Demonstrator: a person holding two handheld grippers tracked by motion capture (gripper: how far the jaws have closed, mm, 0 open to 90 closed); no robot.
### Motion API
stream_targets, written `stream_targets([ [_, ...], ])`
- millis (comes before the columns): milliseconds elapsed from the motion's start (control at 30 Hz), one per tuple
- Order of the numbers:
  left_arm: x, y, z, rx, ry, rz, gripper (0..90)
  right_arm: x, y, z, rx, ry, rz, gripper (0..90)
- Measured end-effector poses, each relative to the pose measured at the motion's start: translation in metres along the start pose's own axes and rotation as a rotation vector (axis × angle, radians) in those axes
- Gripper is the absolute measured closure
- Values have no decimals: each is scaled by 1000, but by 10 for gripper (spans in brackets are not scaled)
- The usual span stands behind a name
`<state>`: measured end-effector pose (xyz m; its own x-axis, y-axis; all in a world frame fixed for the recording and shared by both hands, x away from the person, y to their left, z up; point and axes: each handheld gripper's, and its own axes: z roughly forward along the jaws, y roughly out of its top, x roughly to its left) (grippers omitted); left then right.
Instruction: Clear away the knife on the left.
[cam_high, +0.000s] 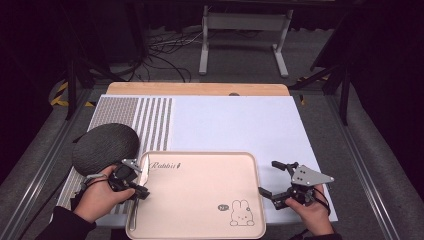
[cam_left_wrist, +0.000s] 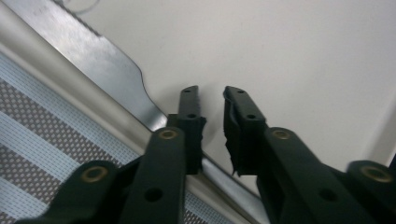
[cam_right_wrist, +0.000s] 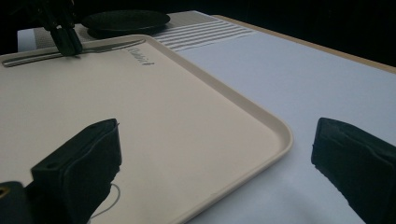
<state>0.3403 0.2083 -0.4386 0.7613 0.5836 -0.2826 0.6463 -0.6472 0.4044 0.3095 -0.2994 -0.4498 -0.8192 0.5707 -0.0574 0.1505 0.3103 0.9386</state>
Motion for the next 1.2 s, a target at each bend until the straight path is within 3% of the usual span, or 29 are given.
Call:
stream_targets([
  [67, 0, 2, -3, -25, 19, 13, 633, 0, 0, 0, -2, 0, 1, 24],
  [167, 0, 4, -9, -86, 53, 18, 408, 0, 0, -1, -5, -4, 2, 24],
  [300, 1, 3, -18, -174, 66, 40, 228, 0, 0, 0, -6, -4, 1, 24],
  [367, 1, 3, -22, -196, 79, 50, 184, 0, 0, -1, -7, -6, 1, 24],
  [400, 2, 1, -25, -231, 90, 61, 157, 0, 0, -1, -8, -7, 3, 24],
  [467, 2, 1, -28, -255, 96, 70, 127, 0, 0, -1, -9, -8, 3, 24],
  [533, 4, -3, -36, -319, 130, 113, 106, 0, 0, -2, -11, -11, 4, 24],
  [667, 6, -9, -42, -344, 123, 128, 85, 0, 1, -2, -16, -11, 3, 24],
  [833, 14, -21, -48, -425, 118, 135, 65, 0, 2, -2, -23, -18, -2, 24],
  [967, 20, -35, -50, -517, 80, 131, 68, 0, 2, -4, -35, -26, 3, 24],
  [1200, 27, -55, -46, -603, 99, 155, 67, 0, 3, -4, -41, -32, 6, 23],
])
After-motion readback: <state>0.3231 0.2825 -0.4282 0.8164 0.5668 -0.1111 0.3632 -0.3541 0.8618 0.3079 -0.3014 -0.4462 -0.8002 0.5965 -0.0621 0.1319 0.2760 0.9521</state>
